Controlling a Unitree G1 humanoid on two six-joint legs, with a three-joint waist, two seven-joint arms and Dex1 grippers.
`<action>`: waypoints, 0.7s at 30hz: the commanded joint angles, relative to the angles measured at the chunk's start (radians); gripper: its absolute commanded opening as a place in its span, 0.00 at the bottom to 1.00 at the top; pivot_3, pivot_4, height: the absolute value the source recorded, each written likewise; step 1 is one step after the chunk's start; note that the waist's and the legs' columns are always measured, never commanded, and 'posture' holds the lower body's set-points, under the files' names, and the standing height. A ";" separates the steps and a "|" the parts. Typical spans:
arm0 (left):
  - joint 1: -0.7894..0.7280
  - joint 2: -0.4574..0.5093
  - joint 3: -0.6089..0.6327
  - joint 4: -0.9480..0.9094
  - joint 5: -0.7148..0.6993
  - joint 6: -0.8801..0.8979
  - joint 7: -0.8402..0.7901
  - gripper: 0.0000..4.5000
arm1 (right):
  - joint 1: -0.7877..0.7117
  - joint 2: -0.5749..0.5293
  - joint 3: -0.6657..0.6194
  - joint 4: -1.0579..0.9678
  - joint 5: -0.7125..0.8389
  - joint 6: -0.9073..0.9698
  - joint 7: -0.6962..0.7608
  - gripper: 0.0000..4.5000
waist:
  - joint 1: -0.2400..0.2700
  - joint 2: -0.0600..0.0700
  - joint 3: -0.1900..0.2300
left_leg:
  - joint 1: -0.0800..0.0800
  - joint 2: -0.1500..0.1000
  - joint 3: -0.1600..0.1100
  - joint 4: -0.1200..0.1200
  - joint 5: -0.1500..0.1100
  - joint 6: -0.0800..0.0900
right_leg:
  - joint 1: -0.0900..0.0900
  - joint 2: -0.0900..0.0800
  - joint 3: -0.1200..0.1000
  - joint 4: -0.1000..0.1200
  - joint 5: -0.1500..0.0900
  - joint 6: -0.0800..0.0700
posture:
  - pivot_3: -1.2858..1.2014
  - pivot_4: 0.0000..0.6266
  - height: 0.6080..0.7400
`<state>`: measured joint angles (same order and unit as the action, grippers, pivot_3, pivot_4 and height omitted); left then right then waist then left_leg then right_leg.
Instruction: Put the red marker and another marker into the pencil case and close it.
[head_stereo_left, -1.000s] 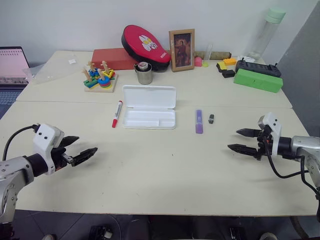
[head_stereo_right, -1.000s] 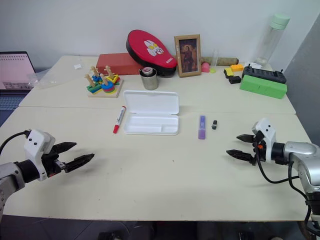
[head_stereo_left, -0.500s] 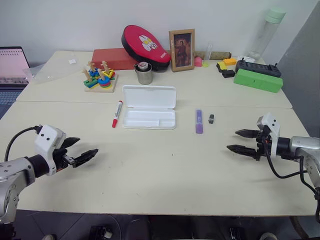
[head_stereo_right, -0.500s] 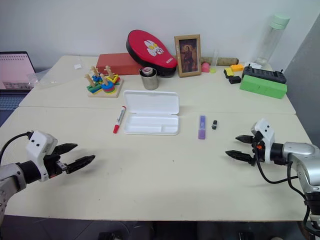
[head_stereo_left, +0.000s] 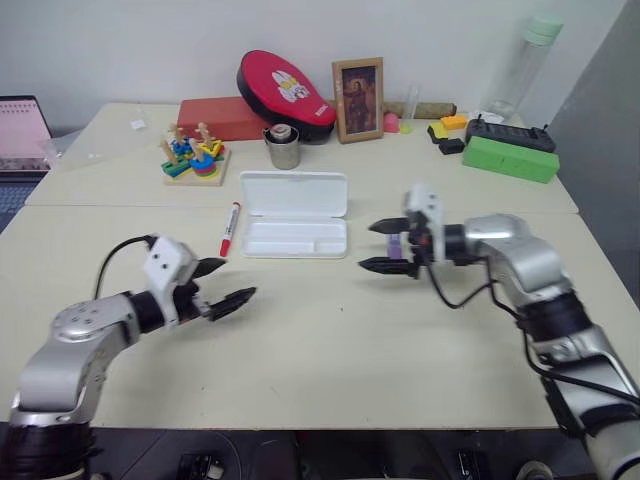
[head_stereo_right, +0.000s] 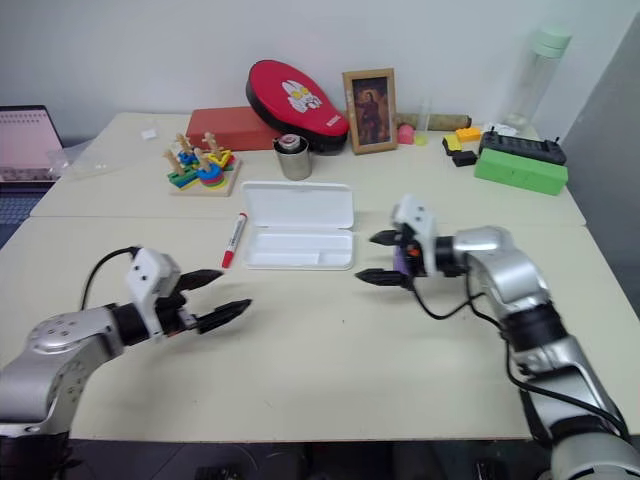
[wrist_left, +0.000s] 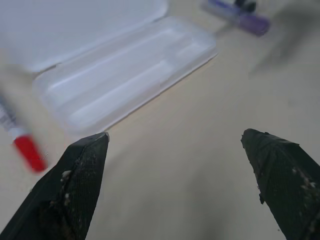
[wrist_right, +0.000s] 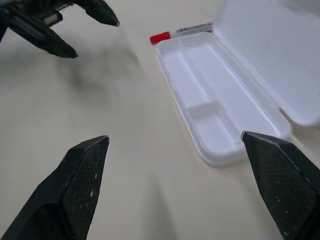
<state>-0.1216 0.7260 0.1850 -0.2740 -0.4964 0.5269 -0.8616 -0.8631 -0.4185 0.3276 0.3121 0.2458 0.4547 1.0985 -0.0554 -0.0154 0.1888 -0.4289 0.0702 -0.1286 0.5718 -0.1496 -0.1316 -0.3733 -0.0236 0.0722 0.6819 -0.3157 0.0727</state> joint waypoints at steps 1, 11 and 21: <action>-0.043 -0.050 -0.019 -0.073 -0.043 0.025 0.042 1.00 | -0.082 0.075 0.053 0.196 -0.097 -0.128 0.009 0.99 | 0.006 0.000 0.000 | 0.000 0.000 0.000 0.000 0.000 0.000 | 0.000 0.000 0.000 0.000 0.000 0.000 | 0.52 0.24 1.00; -0.046 -0.131 -0.041 -0.147 -0.053 0.047 0.128 1.00 | -0.209 0.223 0.101 0.592 -0.274 -0.304 -0.037 0.95 | -0.001 0.000 0.000 | 0.000 0.000 -0.002 0.000 0.000 0.000 | 0.000 0.000 -0.001 0.002 0.000 0.000 | 0.52 0.24 1.00; -0.056 -0.161 -0.025 -0.130 -0.053 0.037 0.170 1.00 | -0.249 0.280 0.055 0.682 -0.316 -0.361 -0.036 0.45 | -0.002 0.000 0.000 | 0.000 0.000 -0.002 0.000 0.000 0.000 | 0.000 0.000 -0.001 0.002 0.000 0.000 | 0.52 0.24 1.00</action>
<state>-0.1630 0.5646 0.1359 -0.3887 -0.5320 0.5798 -0.7000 -1.0956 -0.1460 0.3931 0.9870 -0.0610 0.1006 1.0465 -0.0571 -0.0152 0.1888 -0.4288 0.0701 -0.1305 0.5723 -0.1495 -0.1317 -0.3732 -0.0233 0.0708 0.6841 -0.3155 0.0723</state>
